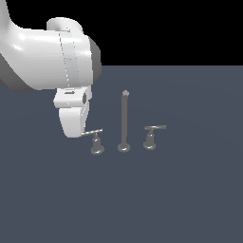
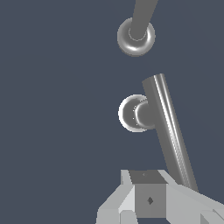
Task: Turn on the faucet by rotating a designated handle.
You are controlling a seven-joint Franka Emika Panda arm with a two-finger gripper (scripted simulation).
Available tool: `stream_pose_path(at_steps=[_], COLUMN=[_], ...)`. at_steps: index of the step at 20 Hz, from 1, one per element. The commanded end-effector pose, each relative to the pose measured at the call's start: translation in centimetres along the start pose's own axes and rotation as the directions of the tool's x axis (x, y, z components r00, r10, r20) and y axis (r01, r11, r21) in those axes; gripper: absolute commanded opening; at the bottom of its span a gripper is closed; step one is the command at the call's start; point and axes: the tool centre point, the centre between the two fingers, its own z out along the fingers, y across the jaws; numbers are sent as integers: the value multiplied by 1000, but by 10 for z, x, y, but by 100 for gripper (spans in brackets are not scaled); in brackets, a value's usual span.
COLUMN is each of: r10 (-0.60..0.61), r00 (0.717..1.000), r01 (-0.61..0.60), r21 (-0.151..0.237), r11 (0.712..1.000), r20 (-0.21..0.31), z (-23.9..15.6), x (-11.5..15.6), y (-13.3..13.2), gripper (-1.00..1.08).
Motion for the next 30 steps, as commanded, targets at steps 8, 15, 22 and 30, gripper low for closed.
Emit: stream_pose_path(at_steps=[8, 15, 22, 30], r10=[-4, -17, -5, -20], r00=[1000, 1000, 1000, 1000], r01=[3, 17, 5, 20], r21=[-15, -14, -16, -15], r11=[1000, 1000, 1000, 1000], r20=[-5, -1, -5, -2], z=[-1, 0, -1, -1], x=[4, 11, 38, 54], y=[39, 46, 62, 54], gripper=[-100, -100, -100, -100])
